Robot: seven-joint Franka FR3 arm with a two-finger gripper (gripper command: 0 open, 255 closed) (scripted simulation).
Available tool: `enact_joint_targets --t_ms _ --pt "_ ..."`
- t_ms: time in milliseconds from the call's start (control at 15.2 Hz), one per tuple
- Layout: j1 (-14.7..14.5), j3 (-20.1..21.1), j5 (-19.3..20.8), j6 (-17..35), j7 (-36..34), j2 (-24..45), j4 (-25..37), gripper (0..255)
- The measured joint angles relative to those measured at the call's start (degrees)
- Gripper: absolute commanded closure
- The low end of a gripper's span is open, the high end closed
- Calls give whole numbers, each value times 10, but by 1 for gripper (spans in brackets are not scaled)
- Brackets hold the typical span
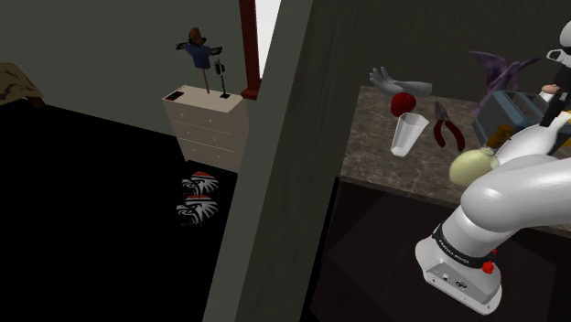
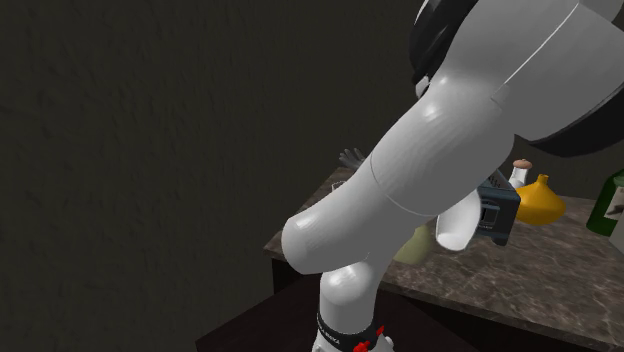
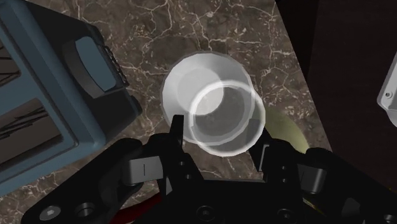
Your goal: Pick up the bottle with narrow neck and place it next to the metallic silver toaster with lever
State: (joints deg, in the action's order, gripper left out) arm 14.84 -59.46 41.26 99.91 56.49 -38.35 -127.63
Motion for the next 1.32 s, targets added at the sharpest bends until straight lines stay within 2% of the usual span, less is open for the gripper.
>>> enact_joint_targets --t_ms 462,858,924,1320 --pt "-9 -35 17 50 -12 8 -36 255" --pt "-9 -39 19 55 -13 9 -39 255" --pt "-9 -39 19 55 -13 9 -39 0" --pt "-9 -38 19 55 -13 9 -39 0"
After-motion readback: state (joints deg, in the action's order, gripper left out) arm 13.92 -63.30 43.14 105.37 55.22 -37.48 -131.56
